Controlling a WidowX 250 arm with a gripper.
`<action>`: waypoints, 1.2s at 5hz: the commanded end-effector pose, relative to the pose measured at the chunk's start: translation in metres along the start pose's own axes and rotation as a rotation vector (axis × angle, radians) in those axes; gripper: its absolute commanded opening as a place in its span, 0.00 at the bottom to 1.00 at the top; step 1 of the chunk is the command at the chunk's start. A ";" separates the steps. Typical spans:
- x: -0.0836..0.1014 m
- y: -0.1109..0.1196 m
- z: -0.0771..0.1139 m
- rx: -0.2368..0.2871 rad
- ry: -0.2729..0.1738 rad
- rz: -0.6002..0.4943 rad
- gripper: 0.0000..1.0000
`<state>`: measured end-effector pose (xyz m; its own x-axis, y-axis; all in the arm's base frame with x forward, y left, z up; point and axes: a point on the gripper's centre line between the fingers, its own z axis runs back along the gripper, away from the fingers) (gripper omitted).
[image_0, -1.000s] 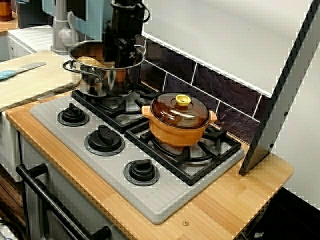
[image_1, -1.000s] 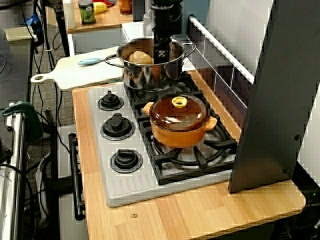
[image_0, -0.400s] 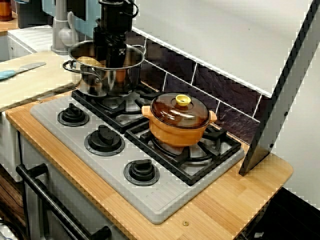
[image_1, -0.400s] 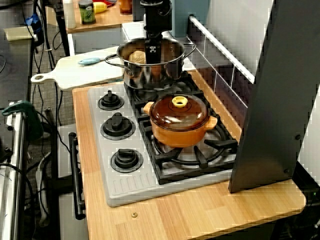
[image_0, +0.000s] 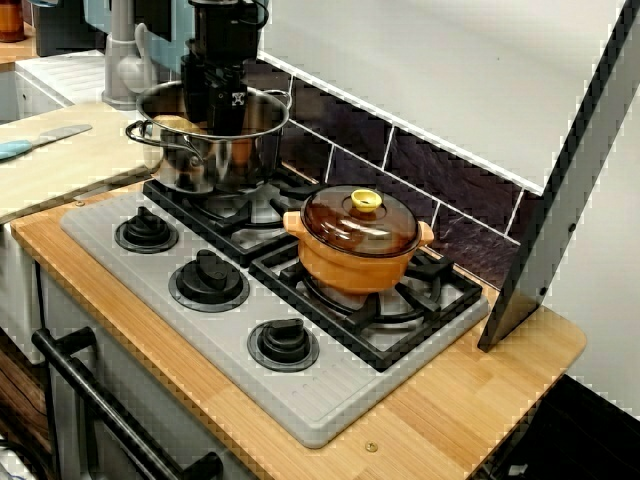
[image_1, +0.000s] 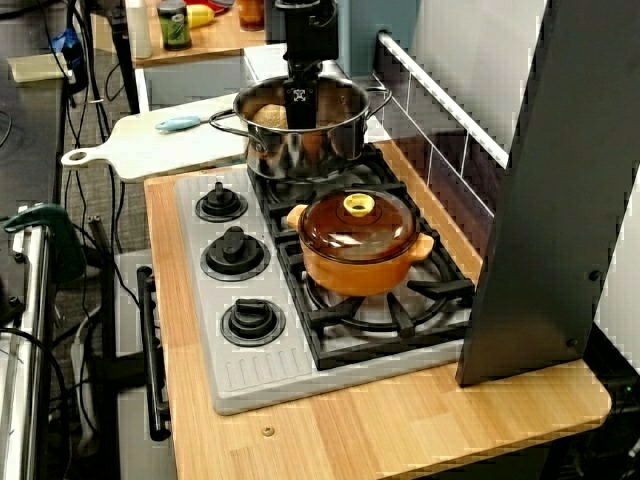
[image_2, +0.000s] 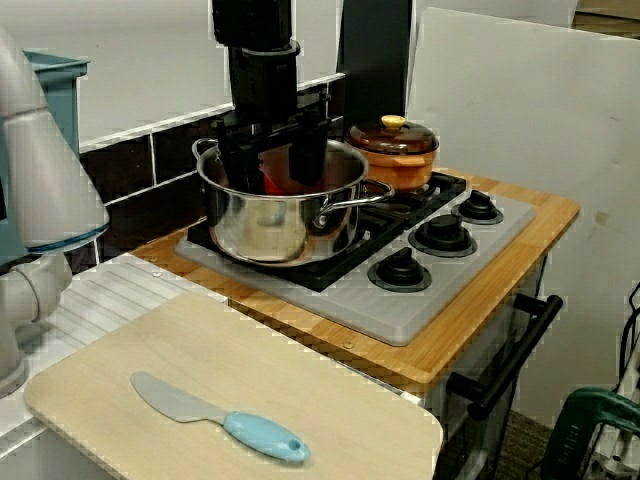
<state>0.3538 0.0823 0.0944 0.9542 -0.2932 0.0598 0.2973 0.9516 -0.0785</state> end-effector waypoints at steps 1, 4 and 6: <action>0.012 -0.010 0.027 0.051 -0.074 0.008 1.00; 0.015 -0.027 0.014 0.093 -0.075 -0.005 1.00; 0.016 -0.028 0.007 0.118 -0.077 0.001 1.00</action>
<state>0.3553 0.0537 0.0772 0.9527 -0.2954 0.0719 0.2959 0.9552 0.0040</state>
